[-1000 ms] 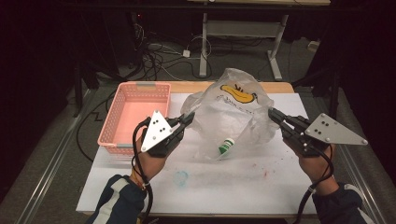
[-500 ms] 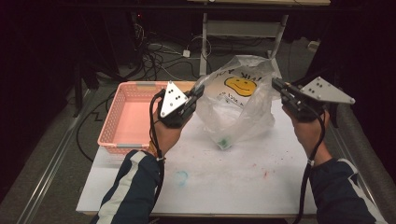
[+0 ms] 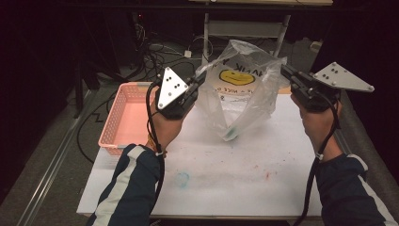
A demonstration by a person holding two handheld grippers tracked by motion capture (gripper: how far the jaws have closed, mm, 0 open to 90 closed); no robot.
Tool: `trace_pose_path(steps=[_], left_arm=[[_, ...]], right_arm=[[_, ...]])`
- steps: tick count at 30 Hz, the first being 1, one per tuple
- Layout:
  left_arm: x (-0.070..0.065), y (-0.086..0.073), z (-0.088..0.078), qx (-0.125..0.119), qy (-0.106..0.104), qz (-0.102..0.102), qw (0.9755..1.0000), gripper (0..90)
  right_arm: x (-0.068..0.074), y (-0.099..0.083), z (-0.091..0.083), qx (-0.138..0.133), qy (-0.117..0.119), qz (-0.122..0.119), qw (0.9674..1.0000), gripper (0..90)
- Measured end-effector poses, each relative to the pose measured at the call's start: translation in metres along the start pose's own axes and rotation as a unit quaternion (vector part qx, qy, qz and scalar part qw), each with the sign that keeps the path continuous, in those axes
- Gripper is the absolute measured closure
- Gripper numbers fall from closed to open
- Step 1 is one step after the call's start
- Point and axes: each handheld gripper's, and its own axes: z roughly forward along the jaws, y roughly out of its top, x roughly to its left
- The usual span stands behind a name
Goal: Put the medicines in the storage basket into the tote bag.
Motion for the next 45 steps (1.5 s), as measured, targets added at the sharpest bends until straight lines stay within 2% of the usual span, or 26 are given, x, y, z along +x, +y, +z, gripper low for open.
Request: trace_pose_path(steps=[5, 9, 12, 16, 19, 22, 25, 26, 28, 29, 30, 31, 34, 36, 38, 41, 45], left_arm=[[0.002, 0.016, -0.007, -0.015, 0.011, -0.007, 0.9998, 85.9], [0.003, 0.021, -0.002, -0.015, 0.01, -0.013, 0.9998, 85.9], [0.007, 0.016, 0.007, -0.006, 0.012, -0.024, 0.9996, 85.8], [0.012, 0.005, 0.024, 0.01, 0.015, -0.027, 0.9995, 85.7], [0.019, -0.002, 0.035, 0.016, 0.022, -0.029, 0.9992, 85.4], [0.026, -0.008, 0.046, 0.03, 0.027, -0.031, 0.9987, 79.2], [0.029, -0.015, 0.057, 0.051, 0.038, -0.025, 0.9977, 67.8], [0.031, -0.017, 0.059, 0.053, 0.041, -0.03, 0.9973, 62.2], [0.034, -0.021, 0.061, 0.05, 0.028, -0.044, 0.9974, 50.9], [0.035, -0.022, 0.061, 0.05, 0.032, -0.049, 0.997, 46.8], [0.035, -0.024, 0.061, 0.051, 0.041, -0.05, 0.9966, 35.5], [0.037, -0.025, 0.06, 0.049, 0.041, -0.05, 0.9967, 32.4], [0.043, -0.028, 0.055, 0.043, 0.03, -0.067, 0.9964, 32.0], [0.048, -0.029, 0.051, 0.039, 0.026, -0.078, 0.9959, 28.7], [0.052, -0.029, 0.047, 0.033, 0.021, -0.087, 0.9955, 28.5], [0.05, -0.033, 0.041, 0.046, 0.02, -0.07, 0.9963, 28.5], [0.039, -0.055, 0.036, 0.067, 0.005, -0.047, 0.9966, 28.6]], right_arm=[[0.002, 0.013, -0.008, -0.015, 0.002, -0.001, 0.9999, 90.0], [0.001, 0.017, -0.008, -0.018, 0.007, 0.005, 0.9998, 90.0], [-0.001, 0.012, -0.002, -0.01, 0.004, 0.011, 0.9999, 90.0], [-0.008, -0.003, 0.012, 0.01, -0.006, 0.017, 0.9998, 90.0], [-0.017, -0.014, 0.022, 0.027, -0.026, 0.017, 0.9992, 90.0], [-0.029, -0.025, 0.032, 0.045, -0.04, 0.024, 0.9979, 90.0], [-0.04, -0.034, 0.041, 0.069, -0.057, 0.018, 0.9958, 90.0], [-0.043, -0.038, 0.044, 0.078, -0.063, 0.013, 0.9949, 90.0], [-0.049, -0.044, 0.05, 0.093, -0.075, 0.008, 0.9928, 90.0], [-0.051, -0.047, 0.053, 0.102, -0.079, 0.009, 0.9916, 90.0], [-0.054, -0.051, 0.055, 0.111, -0.082, 0.009, 0.9904, 90.0], [-0.058, -0.054, 0.056, 0.115, -0.086, 0.01, 0.9895, 90.0], [-0.067, -0.063, 0.06, 0.132, -0.101, 0.016, 0.986, 90.0], [-0.073, -0.069, 0.062, 0.145, -0.11, 0.011, 0.9831, 90.0], [-0.079, -0.074, 0.064, 0.153, -0.114, 0.015, 0.9815, 90.0], [-0.086, -0.08, 0.067, 0.166, -0.118, 0.027, 0.9786, 90.0], [-0.09, -0.087, 0.07, 0.18, -0.12, 0.032, 0.9759, 90.0]])
